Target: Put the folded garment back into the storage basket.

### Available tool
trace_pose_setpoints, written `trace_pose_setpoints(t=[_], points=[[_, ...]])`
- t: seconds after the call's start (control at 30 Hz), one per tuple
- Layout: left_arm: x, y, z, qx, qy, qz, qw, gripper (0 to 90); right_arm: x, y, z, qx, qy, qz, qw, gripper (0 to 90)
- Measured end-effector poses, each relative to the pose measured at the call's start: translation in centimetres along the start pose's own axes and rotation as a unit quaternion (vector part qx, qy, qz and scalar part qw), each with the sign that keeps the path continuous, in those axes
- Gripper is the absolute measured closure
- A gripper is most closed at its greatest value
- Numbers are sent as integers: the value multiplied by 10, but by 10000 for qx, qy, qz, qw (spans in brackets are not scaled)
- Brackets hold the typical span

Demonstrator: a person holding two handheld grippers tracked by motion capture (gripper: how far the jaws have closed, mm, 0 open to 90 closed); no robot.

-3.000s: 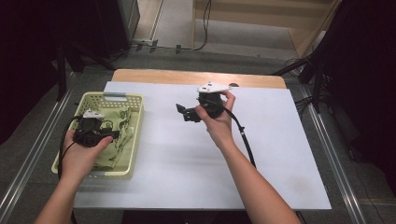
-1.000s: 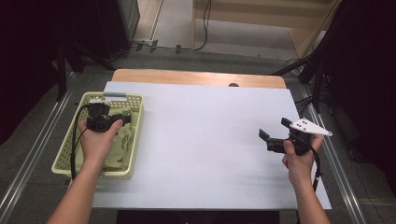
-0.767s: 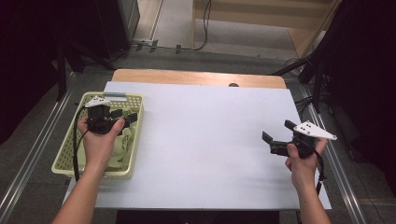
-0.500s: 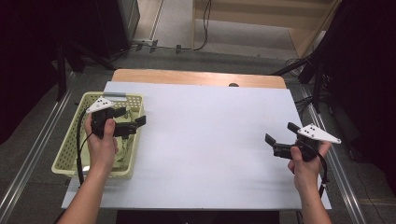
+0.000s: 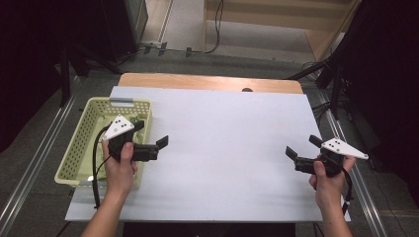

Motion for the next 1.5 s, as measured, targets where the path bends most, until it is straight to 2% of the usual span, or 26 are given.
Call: trace_pose_setpoints(t=[0.03,0.17,0.4,0.5,0.53,0.63,0.7,1.03,1.27,1.5], points=[[2,-2,5,91,-28,96,9999,0,1,-1,0,8,-11,-4,10000,0],[7,-4,13,135,-80,164,9997,0,6,-5,0,10,3,-23,10000,0],[12,-9,32,193,-5,275,9994,0,16,-12,1,15,48,-71,10000,0],[15,-9,43,226,83,289,9993,0,21,-14,2,25,34,-99,9999,0],[19,-9,50,253,141,291,9992,0,22,-15,2,42,45,-112,9999,0],[23,-9,56,318,171,335,9988,0,25,-17,3,44,49,-120,9999,0],[30,-8,62,283,230,382,9986,0,28,-20,4,44,65,-101,9999,0],[43,-6,63,238,307,229,9990,0,37,-23,3,8,90,-104,9999,0],[50,-4,60,211,210,176,9994,0,40,-21,0,-82,72,-132,9999,0],[53,-2,62,217,232,171,9994,0,39,-21,-1,-99,32,-146,9998,0]])
Point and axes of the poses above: each handheld gripper's, and its own axes: y roughly forward along the jaws, x roughly out of its underside, z roughly to its right, the point moved 1 cm from there along y, roughly forward along the jaws, and after that the axes turned 12 degrees about y, right-handed, at the moved point
